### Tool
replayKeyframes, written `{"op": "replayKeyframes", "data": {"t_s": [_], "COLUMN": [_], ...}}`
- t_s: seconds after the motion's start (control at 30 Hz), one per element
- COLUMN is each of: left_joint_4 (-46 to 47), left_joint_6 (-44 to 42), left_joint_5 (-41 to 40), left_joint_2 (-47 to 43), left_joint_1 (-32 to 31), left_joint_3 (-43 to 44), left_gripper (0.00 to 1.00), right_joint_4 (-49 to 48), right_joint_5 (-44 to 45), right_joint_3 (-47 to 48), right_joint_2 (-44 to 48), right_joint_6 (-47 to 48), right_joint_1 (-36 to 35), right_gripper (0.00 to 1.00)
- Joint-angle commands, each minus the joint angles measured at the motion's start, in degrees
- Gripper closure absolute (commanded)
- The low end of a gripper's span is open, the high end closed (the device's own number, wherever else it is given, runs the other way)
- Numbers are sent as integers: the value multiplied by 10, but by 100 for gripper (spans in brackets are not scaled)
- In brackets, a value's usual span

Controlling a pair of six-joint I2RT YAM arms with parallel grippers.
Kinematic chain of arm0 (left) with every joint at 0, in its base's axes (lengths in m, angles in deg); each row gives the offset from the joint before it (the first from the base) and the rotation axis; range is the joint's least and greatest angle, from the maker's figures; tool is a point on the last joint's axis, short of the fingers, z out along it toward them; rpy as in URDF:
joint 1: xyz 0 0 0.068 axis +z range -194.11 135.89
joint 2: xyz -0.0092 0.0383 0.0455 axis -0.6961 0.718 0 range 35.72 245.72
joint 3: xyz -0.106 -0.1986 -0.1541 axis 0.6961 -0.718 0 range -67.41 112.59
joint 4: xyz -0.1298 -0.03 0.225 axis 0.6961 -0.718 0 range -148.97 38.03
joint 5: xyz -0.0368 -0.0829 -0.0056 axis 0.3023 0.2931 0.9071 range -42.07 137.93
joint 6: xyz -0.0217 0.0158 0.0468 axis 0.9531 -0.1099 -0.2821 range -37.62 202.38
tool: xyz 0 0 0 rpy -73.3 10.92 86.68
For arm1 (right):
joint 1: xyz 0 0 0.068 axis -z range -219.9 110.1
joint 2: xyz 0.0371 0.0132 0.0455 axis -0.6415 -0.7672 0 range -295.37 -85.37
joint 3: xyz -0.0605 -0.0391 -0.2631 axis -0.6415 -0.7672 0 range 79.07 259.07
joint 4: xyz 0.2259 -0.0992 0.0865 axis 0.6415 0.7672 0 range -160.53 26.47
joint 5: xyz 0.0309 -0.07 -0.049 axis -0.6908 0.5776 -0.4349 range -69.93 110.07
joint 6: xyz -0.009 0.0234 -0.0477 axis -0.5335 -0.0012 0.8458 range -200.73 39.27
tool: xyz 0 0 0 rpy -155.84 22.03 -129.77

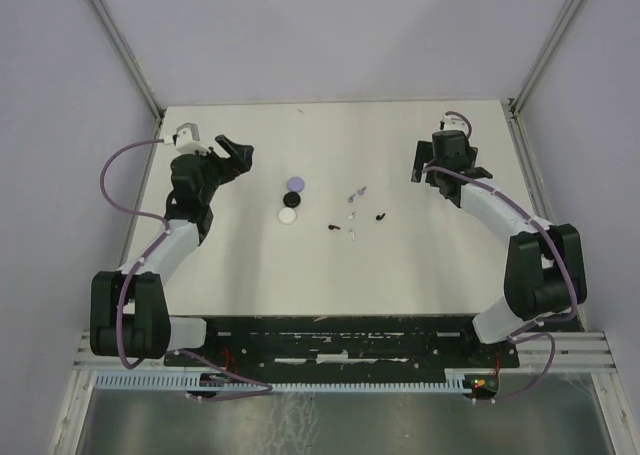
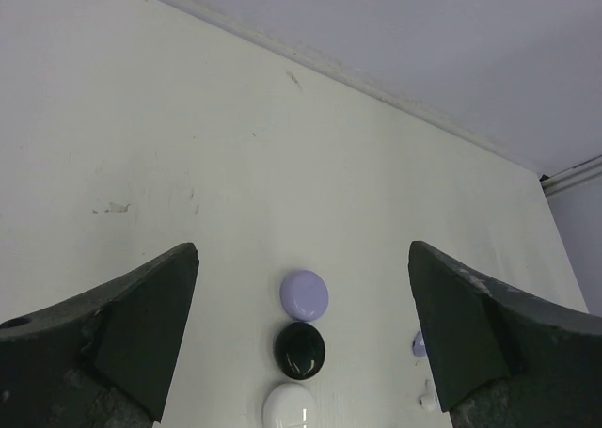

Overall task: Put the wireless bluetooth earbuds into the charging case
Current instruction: Pick up the charging case at the center of the board.

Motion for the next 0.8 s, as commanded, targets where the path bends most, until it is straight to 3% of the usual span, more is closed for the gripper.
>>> {"op": "replayKeyframes", "data": {"t_s": [0.0, 0.2, 0.43, 0.57, 0.67, 0.77], "left_joint_4": [28, 34, 30, 9, 13, -26], "left_joint_6": [51, 94, 124, 122, 110, 78], "left_joint_5": [7, 26, 1, 43, 79, 58], "left_joint_2": [-2, 4, -3, 1, 8, 14], "left_joint_1": [0, 17, 19, 28, 27, 13], "left_joint_3": [21, 15, 12, 24, 24, 40], "left_gripper": [1, 1, 1, 1, 1, 1], "right_joint_4": [-33, -75, -32, -30, -27, -21], "right_joint_5": [-7, -130, -115, -123, -158, -196], "right_joint_3": [-15, -50, -22, -21, -15, -1], "right_joint_2": [57, 101, 89, 98, 91, 75], "right_joint_6": [12, 4, -21, -10, -18, -20], "right_joint_1": [-1, 2, 2, 2, 2, -8], "right_gripper": [0, 0, 0, 1, 1, 1]}}
